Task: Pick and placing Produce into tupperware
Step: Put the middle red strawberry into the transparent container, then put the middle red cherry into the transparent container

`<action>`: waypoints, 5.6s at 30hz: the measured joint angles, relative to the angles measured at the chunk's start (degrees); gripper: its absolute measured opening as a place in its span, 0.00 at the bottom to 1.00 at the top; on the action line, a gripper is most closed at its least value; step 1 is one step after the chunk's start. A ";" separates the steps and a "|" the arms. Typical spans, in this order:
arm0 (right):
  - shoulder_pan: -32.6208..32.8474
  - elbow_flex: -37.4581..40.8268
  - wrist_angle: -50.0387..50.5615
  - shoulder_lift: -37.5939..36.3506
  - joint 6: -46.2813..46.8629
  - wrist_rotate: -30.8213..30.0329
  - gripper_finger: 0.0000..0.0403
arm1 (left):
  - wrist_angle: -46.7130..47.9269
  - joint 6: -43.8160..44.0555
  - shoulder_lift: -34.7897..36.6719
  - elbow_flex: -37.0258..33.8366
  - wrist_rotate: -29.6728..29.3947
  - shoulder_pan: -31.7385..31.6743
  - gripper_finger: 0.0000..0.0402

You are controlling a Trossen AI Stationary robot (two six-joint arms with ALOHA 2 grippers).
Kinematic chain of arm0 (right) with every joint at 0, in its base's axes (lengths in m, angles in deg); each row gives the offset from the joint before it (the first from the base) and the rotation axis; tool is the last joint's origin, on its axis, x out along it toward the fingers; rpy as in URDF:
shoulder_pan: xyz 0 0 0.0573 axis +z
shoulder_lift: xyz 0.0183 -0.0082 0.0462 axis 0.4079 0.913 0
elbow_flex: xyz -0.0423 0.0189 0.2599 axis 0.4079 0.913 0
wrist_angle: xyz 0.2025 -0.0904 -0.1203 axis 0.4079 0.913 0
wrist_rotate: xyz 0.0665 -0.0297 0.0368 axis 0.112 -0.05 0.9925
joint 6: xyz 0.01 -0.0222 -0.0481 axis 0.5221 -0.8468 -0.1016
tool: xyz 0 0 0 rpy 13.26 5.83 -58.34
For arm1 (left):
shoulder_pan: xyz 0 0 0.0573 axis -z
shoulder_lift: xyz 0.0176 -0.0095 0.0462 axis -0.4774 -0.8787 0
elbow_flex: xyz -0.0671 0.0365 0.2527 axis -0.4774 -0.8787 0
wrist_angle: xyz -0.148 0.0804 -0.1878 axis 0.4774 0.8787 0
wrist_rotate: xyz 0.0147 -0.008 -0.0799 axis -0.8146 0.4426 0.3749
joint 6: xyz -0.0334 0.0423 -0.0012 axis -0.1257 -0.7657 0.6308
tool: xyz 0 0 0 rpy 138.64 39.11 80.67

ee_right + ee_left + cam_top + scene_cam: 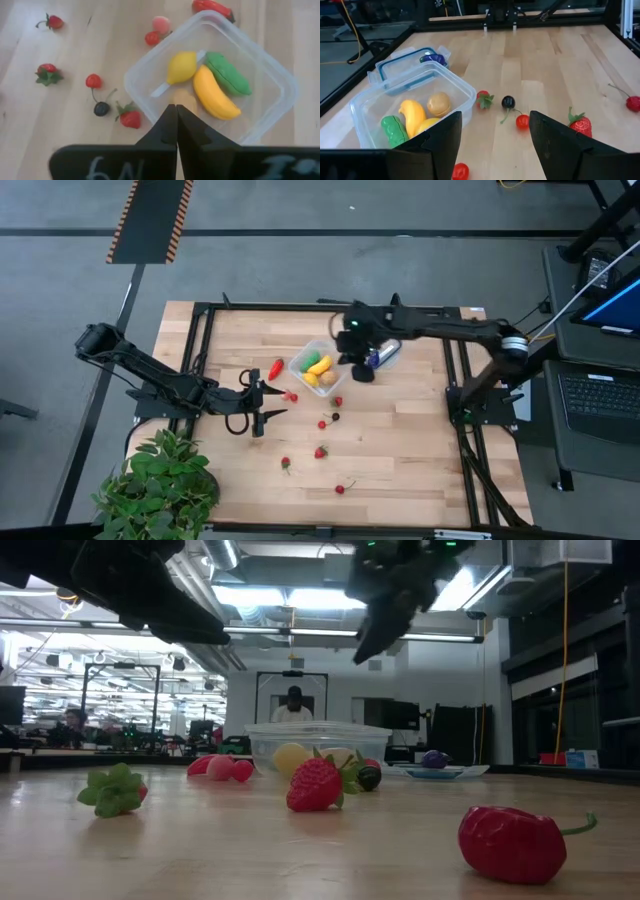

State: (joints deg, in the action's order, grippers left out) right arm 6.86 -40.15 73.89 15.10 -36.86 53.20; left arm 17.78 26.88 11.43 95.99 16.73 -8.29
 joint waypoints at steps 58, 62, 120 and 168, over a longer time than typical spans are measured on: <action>18.60 56.67 -64.24 -38.38 13.45 0.02 0.02 | 21.39 18.11 -28.51 29.74 17.26 -0.12 0.49; 18.60 56.67 -64.17 -38.38 13.53 0.02 0.02 | 21.47 18.23 -31.34 33.05 14.19 2.13 0.49; 18.64 56.71 -62.93 -38.40 16.45 0.07 0.02 | 56.90 45.79 -56.86 67.97 8.24 7.44 0.45; 18.64 56.69 -61.01 -38.38 17.83 1.95 0.02 | 56.31 14.80 -60.86 68.17 13.31 5.85 0.47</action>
State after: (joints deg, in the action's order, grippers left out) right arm 25.50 16.54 12.88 -23.28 -19.03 55.15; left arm 74.08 41.67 -49.43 164.17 30.04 -2.44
